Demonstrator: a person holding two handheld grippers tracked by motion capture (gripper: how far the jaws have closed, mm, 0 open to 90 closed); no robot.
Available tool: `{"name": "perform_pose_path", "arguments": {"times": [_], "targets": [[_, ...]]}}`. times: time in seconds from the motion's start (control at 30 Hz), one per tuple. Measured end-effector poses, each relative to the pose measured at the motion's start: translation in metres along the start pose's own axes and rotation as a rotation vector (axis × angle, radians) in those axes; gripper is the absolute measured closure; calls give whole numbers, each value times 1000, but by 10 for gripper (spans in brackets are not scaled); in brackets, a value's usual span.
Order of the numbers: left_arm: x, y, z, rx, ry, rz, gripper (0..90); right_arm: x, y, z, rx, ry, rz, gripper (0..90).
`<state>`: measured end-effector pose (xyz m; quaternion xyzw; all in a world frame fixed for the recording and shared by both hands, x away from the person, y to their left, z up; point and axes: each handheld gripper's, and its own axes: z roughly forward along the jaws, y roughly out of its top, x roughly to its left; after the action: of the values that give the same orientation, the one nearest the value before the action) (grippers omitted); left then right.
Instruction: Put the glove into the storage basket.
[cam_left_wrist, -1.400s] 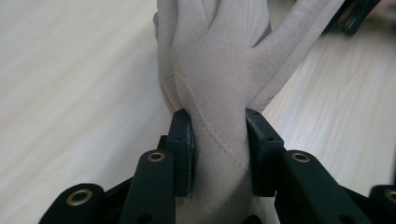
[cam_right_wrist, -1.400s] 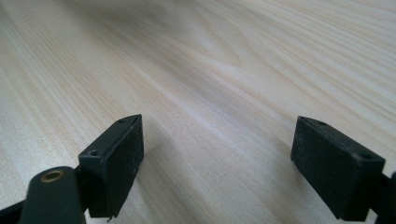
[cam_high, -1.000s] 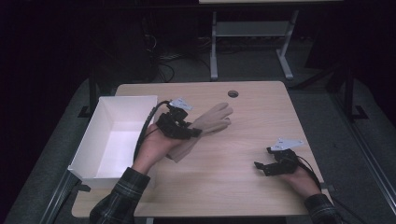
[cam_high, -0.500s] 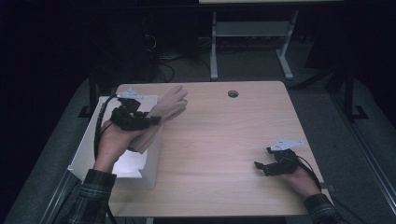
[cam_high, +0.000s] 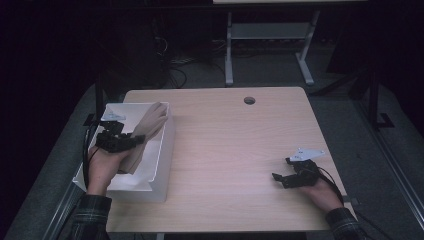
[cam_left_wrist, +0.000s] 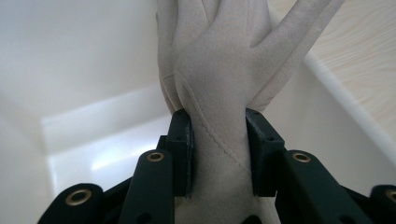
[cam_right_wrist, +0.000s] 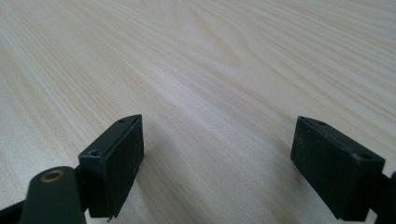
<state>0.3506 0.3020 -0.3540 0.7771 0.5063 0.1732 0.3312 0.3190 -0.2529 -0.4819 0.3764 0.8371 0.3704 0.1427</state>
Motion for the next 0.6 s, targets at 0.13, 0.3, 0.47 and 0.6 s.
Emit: {"name": "perform_pose_path", "arguments": {"times": [0.13, 0.3, 0.47, 0.6], "targets": [[8, -13, 16, 36, 18, -22, 661, 0, 0, 0, 1, 0, 0, 167], [16, -25, 33, 72, 28, -53, 658, 0, 0, 0, 0, 0, 0, 167], [21, -33, 44, 113, 39, -65, 654, 0, 0, 0, 0, -1, 0, 167], [20, -35, 48, 132, 41, -56, 635, 0, 0, 0, 0, -1, 0, 168]]}}
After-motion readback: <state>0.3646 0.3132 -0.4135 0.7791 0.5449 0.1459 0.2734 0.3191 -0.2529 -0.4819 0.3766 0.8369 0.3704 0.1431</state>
